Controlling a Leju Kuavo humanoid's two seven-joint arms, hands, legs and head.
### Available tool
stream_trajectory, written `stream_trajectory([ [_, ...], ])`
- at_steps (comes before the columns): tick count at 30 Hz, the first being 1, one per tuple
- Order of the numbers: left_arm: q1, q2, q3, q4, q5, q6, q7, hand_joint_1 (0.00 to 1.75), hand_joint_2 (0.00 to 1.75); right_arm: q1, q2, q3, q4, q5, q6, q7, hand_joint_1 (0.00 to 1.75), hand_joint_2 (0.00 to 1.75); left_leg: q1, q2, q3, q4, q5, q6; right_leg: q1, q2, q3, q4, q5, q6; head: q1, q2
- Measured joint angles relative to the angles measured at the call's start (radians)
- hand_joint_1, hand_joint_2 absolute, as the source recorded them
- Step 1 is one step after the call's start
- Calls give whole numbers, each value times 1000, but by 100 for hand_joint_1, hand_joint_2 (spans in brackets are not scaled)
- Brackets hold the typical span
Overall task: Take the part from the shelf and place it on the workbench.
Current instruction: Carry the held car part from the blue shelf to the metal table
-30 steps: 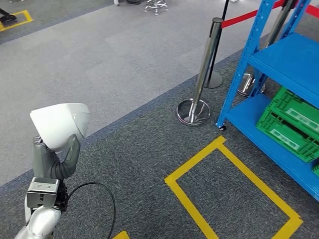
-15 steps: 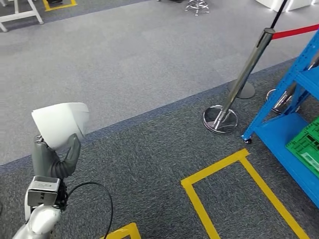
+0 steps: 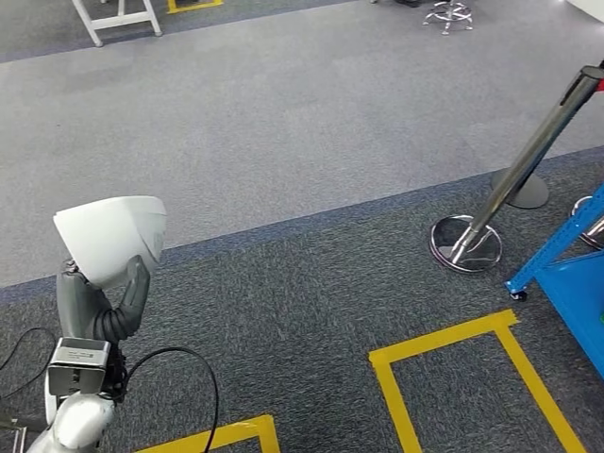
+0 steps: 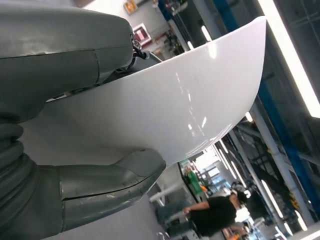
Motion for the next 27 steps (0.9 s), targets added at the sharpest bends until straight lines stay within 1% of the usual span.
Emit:
stream_trajectory([
  [1,1,0,0,0,0,0,0,175,175,1,0,0,0,0,0,0,0,0,3,5,-24,50,-16,-3,0,-15,0,0,-1,0,0,0],
  [2,2,0,0,0,0,0,0,175,175,0,0,0,0,0,0,0,0,0,6,7,-33,70,-13,-6,0,-30,1,0,-3,0,0,0],
  [3,2,0,0,0,1,0,0,175,175,0,0,0,0,0,0,0,0,0,8,10,-24,52,8,-7,0,-44,3,0,-5,1,0,0],
  [4,2,0,0,0,1,0,0,175,175,-1,0,0,0,0,0,0,0,0,9,19,4,-3,42,-6,0,-56,6,0,-7,3,0,0],
  [5,2,0,0,0,1,0,0,175,175,-1,0,0,0,0,0,0,0,0,8,42,41,-75,74,-3,1,-68,11,0,-10,5,0,0],
  [6,1,0,0,0,1,0,0,175,175,-1,0,0,0,0,0,0,0,0,2,70,73,-138,95,2,3,-79,14,0,-13,9,0,0],
  [7,0,0,0,0,0,0,0,175,175,-1,0,0,0,0,0,0,0,0,-4,92,94,-183,106,9,5,-89,17,-1,-15,13,0,0],
  [8,-1,0,0,0,0,0,0,175,175,0,0,0,0,0,0,0,0,0,-10,106,101,-203,105,15,7,-100,19,-2,-17,18,0,0],
  [9,-1,0,0,0,1,0,0,175,175,-1,0,0,0,0,0,0,0,0,-15,101,99,-206,103,22,9,-112,22,-5,-18,24,0,0],
  [10,0,0,0,-1,1,0,0,175,175,-2,0,0,0,0,0,0,0,0,-14,86,98,-209,105,28,9,-123,27,-8,-20,31,0,0],
  [11,1,0,0,-1,1,0,0,175,175,-4,0,1,0,0,0,0,0,0,-12,73,101,-214,108,35,7,-115,29,-5,-26,37,1,0],
  [12,1,0,0,-2,0,0,0,175,175,-5,0,1,0,0,0,0,0,0,-9,60,103,-220,111,42,5,-91,24,12,-41,41,3,0],
  [13,0,0,1,-2,0,0,0,175,175,-7,0,2,0,0,0,-1,0,0,-6,47,107,-225,115,49,4,-58,6,52,-65,43,6,0],
  [14,-1,-1,1,-2,0,0,0,175,175,-6,0,2,0,0,0,-1,0,0,-5,36,108,-226,116,55,4,-23,-24,113,-95,44,9,0],
  [15,-2,-1,0,-2,0,0,0,175,175,-5,0,2,0,0,0,0,0,0,-5,22,107,-226,116,58,4,-3,-61,185,-125,43,11,0],
  [16,-1,-1,0,-2,0,0,0,175,175,-4,0,2,0,0,0,0,0,0,-6,8,107,-226,116,60,5,4,-96,246,-144,42,12,0],
  [17,0,-1,0,-2,0,0,0,175,175,-2,0,2,0,1,-1,0,0,0,-6,-7,107,-225,116,60,6,7,-119,278,-144,42,12,0],
  [18,1,-1,0,-2,0,0,0,175,175,-1,0,2,0,1,-1,0,0,0,-7,-24,109,-225,115,60,6,8,-125,272,-123,41,12,0],
  [19,1,-1,0,-2,0,0,0,175,175,-1,0,2,0,1,-1,0,0,0,-7,-40,110,-223,115,59,6,14,-112,227,-84,39,12,0],
  [20,1,-1,0,-2,0,0,0,175,175,-1,0,2,0,1,-1,0,0,0,-6,-55,110,-220,113,57,5,32,-88,158,-41,37,12,0],
  [21,1,-1,0,-2,0,0,0,175,175,-1,0,2,0,1,-1,0,0,0,-6,-70,108,-214,109,52,2,57,-61,90,-11,35,12,0],
  [22,1,-1,0,-2,0,0,0,175,175,-1,0,2,0,0,0,0,0,0,-6,-83,104,-208,107,47,0,79,-39,40,7,34,11,0],
  [23,1,-1,0,-2,0,0,0,175,175,0,0,2,1,0,0,0,0,0,-5,-95,99,-204,105,40,0,94,-26,16,10,32,11,0],
  [24,2,-1,0,-2,0,0,0,175,175,0,0,2,1,0,0,0,0,0,-3,-107,94,-202,106,34,1,92,-20,10,5,29,11,0],
  [25,3,-1,0,-2,0,0,0,175,175,0,0,2,1,0,0,0,0,0,0,-119,91,-203,108,28,2,81,-16,8,6,25,10,0],
  [26,4,-1,0,-2,0,0,0,175,175,-1,0,1,0,0,-1,0,0,0,0,-113,89,-200,107,23,2,69,-13,4,8,20,10,0],
  [27,4,-1,0,-2,0,0,0,175,175,-2,0,0,0,0,-1,0,0,0,-1,-93,83,-187,98,17,0,56,-8,-1,9,14,7,0],
])
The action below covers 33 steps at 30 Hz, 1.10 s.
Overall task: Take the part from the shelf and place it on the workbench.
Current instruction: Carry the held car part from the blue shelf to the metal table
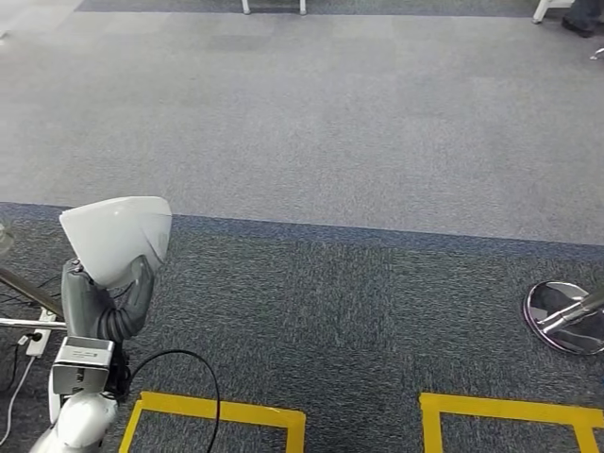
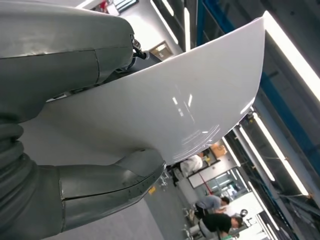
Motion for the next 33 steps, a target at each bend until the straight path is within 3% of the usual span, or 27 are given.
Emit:
stream_trajectory([
  [1,-1,0,0,0,0,0,0,175,175,0,0,-1,0,0,0,0,0,0,-1,29,-14,31,-18,-6,-2,-14,5,-5,0,-5,-3,0],
  [3,-3,1,0,0,0,0,0,175,175,3,0,-1,0,0,0,0,0,0,2,86,-69,147,-76,-18,-1,-44,11,-8,-3,-12,-9,0],
  [5,-2,1,0,0,0,0,0,175,175,4,0,-1,0,0,1,0,0,0,10,99,-123,250,-107,-26,-2,-75,14,-8,-9,-11,-9,0],
  [6,-1,1,0,0,0,0,0,175,175,3,0,-1,0,0,1,0,0,0,14,102,-128,255,-95,-29,-4,-89,17,-7,-12,-10,-9,0],
  [8,-1,1,0,0,0,0,0,175,175,2,0,-1,0,0,1,0,0,0,19,120,-80,157,-25,-31,-6,-115,29,-8,-21,-3,-9,0],
  [10,-2,1,0,0,0,0,0,175,175,2,0,-1,0,0,1,0,0,0,13,165,-19,36,18,-25,-2,-137,37,-8,-33,10,-10,0],
  [12,-3,1,0,0,0,0,0,175,175,1,0,-1,0,0,1,0,0,0,4,186,-1,-5,15,-11,4,-158,42,-11,-41,24,-9,0],
  [14,-1,1,0,-1,0,0,0,175,175,-3,0,-1,0,0,1,0,0,0,5,164,-1,-11,14,6,5,-175,58,-17,-48,34,-7,0],
  [16,-1,1,1,-2,0,0,0,175,175,-7,0,1,0,0,1,0,0,0,9,140,3,-18,17,21,2,-136,51,17,-75,41,-2,0],
  [18,-2,0,1,-2,0,0,0,175,175,-8,0,1,0,-1,1,0,0,0,10,117,5,-22,17,32,2,-73,-13,136,-131,40,5,0],
  [19,-2,0,0,-2,0,0,0,175,175,-6,0,1,0,0,1,0,0,0,9,103,6,-21,16,35,4,-57,-56,209,-154,38,6,0],
  [20,-1,0,0,-2,0,0,0,175,175,-5,0,1,0,0,1,0,0,0,6,89,7,-21,15,37,6,-51,-94,262,-161,35,6,0],
  [21,0,0,0,-2,0,0,0,175,175,-3,0,1,0,0,1,1,0,0,4,73,10,-21,13,39,9,-48,-115,276,-143,31,6,0],
  [22,0,0,0,-2,0,0,0,175,175,-2,0,1,0,1,1,1,0,0,1,57,14,-21,10,40,11,-45,-118,252,-108,26,6,0],
  [23,0,0,0,-2,0,0,0,175,175,-1,0,1,0,1,1,1,0,0,-1,43,19,-21,8,41,13,-36,-103,194,-60,19,6,0],
  [25,-1,0,0,-2,0,0,0,175,175,-1,0,1,0,0,0,1,0,0,-3,17,24,-19,2,38,13,13,-60,73,8,4,4,0],
  [27,-2,0,0,-2,0,0,0,175,175,1,0,1,1,0,0,1,0,0,1,-8,18,-17,2,29,13,44,-32,14,19,-1,4,0],
  [29,0,1,0,-2,0,-1,0,175,175,1,0,1,0,1,1,1,0,0,4,-26,13,-18,3,17,13,26,-21,-1,15,0,5,0],
  [31,0,2,0,-2,0,0,0,175,175,1,0,-1,0,0,0,0,0,0,1,16,4,4,-12,4,8,0,-8,-14,16,-7,0,0],
  [33,-4,2,0,-2,0,0,0,175,175,2,0,-2,0,0,0,0,0,0,1,79,-39,95,-60,-9,6,-30,3,-21,13,-15,-6,0],
])
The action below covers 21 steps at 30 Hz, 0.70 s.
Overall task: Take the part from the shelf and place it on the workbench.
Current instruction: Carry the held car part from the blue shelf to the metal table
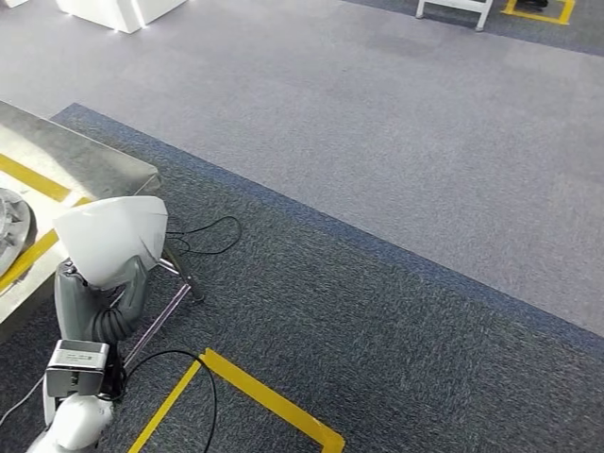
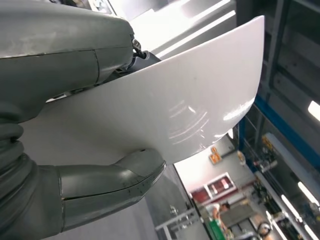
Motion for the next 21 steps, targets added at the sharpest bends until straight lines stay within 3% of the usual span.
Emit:
stream_trajectory([
  [2,0,0,0,0,0,0,0,175,175,1,0,0,0,0,1,0,0,0,8,18,-63,119,-44,-10,0,-32,6,0,-6,-2,-2,0],
  [3,1,0,0,0,0,0,0,175,175,1,0,0,0,0,1,0,0,0,13,21,-79,146,-43,-14,-1,-47,9,0,-10,0,-2,0],
  [4,1,0,0,0,0,0,0,175,175,0,0,0,0,0,1,0,0,0,17,24,-75,133,-23,-17,-1,-61,13,0,-14,2,-2,0],
  [5,1,0,0,0,0,0,0,175,175,0,0,0,1,0,1,0,0,0,19,33,-52,85,11,-18,-2,-75,18,0,-18,5,-2,0],
  [7,0,0,0,0,0,0,0,175,175,-1,0,0,0,0,1,0,0,0,14,79,14,-47,69,-14,1,-98,30,1,-28,16,-2,0],
  [9,-1,-1,0,0,0,0,0,175,175,-1,0,0,0,0,1,0,0,0,5,110,45,-111,79,0,7,-119,38,0,-38,28,-1,0],
  [11,0,0,0,0,1,0,0,175,175,-3,0,1,0,0,1,0,0,0,1,92,44,-115,74,17,8,-140,48,-5,-44,40,1,0],
  [12,2,0,0,0,1,0,0,175,175,-5,0,1,0,0,1,0,0,0,2,81,46,-118,75,24,6,-134,51,-4,-49,46,3,0],
  [14,1,0,1,-1,0,0,0,175,175,-8,0,2,0,0,0,0,0,0,7,58,50,-126,79,38,1,-82,29,49,-86,53,9,0],
  [15,0,-1,0,-1,0,0,0,175,175,-8,0,2,0,0,0,0,0,0,8,47,50,-127,79,43,-1,-49,-2,109,-117,54,13,0],
  [17,0,-1,0,0,0,0,0,175,175,-5,0,2,0,0,0,0,0,0,7,21,50,-126,78,48,0,-21,-78,246,-167,52,15,0],
  [18,1,-1,0,0,0,-1,0,175,175,-4,0,2,0,1,1,1,0,0,6,6,51,-126,77,49,1,-18,-105,284,-168,51,15,0],
  [19,1,-1,0,0,0,-1,0,175,175,-2,0,3,0,1,1,1,0,0,6,-9,52,-125,76,49,1,-17,-115,283,-148,49,15,0],
  [21,1,-1,0,0,0,-1,0,175,175,-2,0,3,0,1,1,1,0,0,6,-39,57,-123,72,46,0,2,-84,175,-63,44,15,0],
])
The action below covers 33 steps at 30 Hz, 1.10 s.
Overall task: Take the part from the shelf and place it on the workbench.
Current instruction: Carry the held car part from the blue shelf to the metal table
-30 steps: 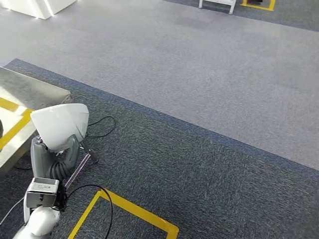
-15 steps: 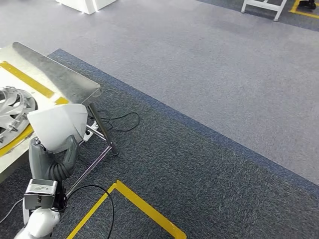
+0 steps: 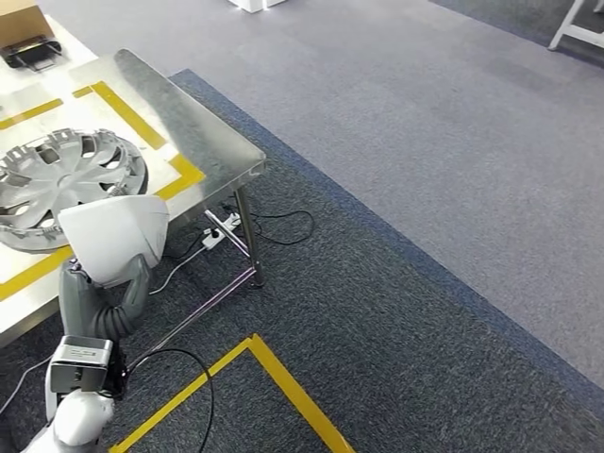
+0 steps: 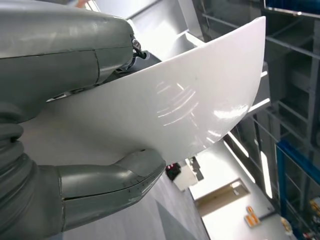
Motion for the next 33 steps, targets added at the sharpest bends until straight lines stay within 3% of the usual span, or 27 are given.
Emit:
stream_trajectory([
  [1,0,0,0,0,0,0,0,175,175,0,0,0,0,0,0,0,0,0,-1,-14,0,2,-3,-4,-2,27,23,-64,34,-3,0,0],
  [3,-2,0,0,0,0,0,0,175,175,1,0,0,1,0,0,0,0,0,1,-38,-5,9,-6,-14,-6,71,58,-143,57,-7,-1,0],
  [4,-1,0,0,0,0,0,0,175,175,2,0,0,1,0,0,0,0,0,3,-50,-9,9,-5,-21,-5,77,65,-151,51,-10,-1,0],
  [6,1,0,0,0,0,0,0,175,175,1,0,-1,0,0,0,0,0,0,8,-66,-15,9,-2,-34,-4,54,75,-157,51,-19,-1,0],
  [8,1,1,0,0,0,0,0,175,175,1,0,-2,0,-1,-1,-1,0,0,5,-24,-33,49,-24,-45,-7,26,86,-166,52,-30,-7,0],
  [10,-1,1,0,0,0,0,0,175,175,2,1,-2,0,-1,0,-1,0,0,3,39,-89,165,-81,-53,-5,-6,94,-170,47,-39,-14,0],
  [12,0,1,0,0,0,0,0,175,175,3,1,-2,0,-1,0,-1,0,0,5,60,-146,275,-118,-57,-2,-38,99,-169,42,-43,-14,0],
  [13,1,1,0,0,0,0,0,175,175,2,1,-2,0,-1,0,-1,0,0,5,62,-152,286,-110,-57,-1,-53,101,-169,39,-43,-14,0],
  [14,2,1,0,0,0,0,0,175,175,2,1,-2,0,-1,0,0,0,0,4,66,-137,256,-85,-54,1,-67,105,-169,36,-42,-14,0],
  [15,2,1,0,0,0,0,0,175,175,1,1,-2,0,-1,0,0,0,0,2,78,-103,192,-48,-48,2,-80,111,-169,32,-42,-14,0],
  [17,1,1,0,0,0,0,0,175,175,1,1,-2,0,-1,0,-1,0,0,-11,129,-34,61,-1,-30,6,-102,120,-169,24,-36,-14,0],
  [19,-1,1,0,0,0,0,0,175,175,1,1,-2,0,-1,0,-1,0,0,-24,158,-10,9,2,-17,10,-124,125,-170,17,-26,-14,0],
  [21,1,2,1,0,0,0,0,175,175,-1,1,-1,0,-1,0,-1,0,0,-24,136,-10,0,3,-8,10,-142,131,-173,11,-15,-14,0],
  [22,1,2,1,0,0,0,0,175,175,-3,1,-1,0,-1,0,-1,0,0,-21,124,-7,-6,6,-3,8,-128,132,-169,3,-10,-13,0],
  [24,-1,1,1,-1,0,1,0,175,175,-4,1,0,0,-1,0,-1,0,0,-13,101,-1,-17,12,6,5,-68,103,-105,-36,-2,-7,0],
  [25,-2,0,1,-1,0,1,0,175,175,-4,1,0,0,-1,0,-1,0,0,-13,88,-1,-17,13,8,4,-38,72,-43,-64,0,-5,0],
  [27,-1,0,0,0,0,0,0,175,175,0,1,0,0,-1,0,0,0,0,-12,60,-2,-16,12,11,4,-19,3,77,-102,4,-2,0],
  [28,-1,0,0,0,0,0,0,175,175,2,1,0,0,-1,0,0,0,0,-12,46,-2,-16,12,11,4,-18,-16,99,-94,5,-2,0],
  [29,-1,0,0,0,0,0,0,175,175,2,1,0,0,0,0,0,0,0,-11,31,-1,-14,11,9,3,-17,-18,81,-66,7,-2,0],
  [31,-1,0,0,0,0,0,0,175,175,1,1,0,0,-1,0,0,0,0,-7,3,-1,-7,7,2,-3,9,18,-31,13,10,-2,0],
  [33,-2,0,0,0,0,0,0,175,175,2,1,1,1,-1,0,0,0,0,-5,-24,-9,6,1,-10,-9,53,59,-127,47,7,-2,0],
])
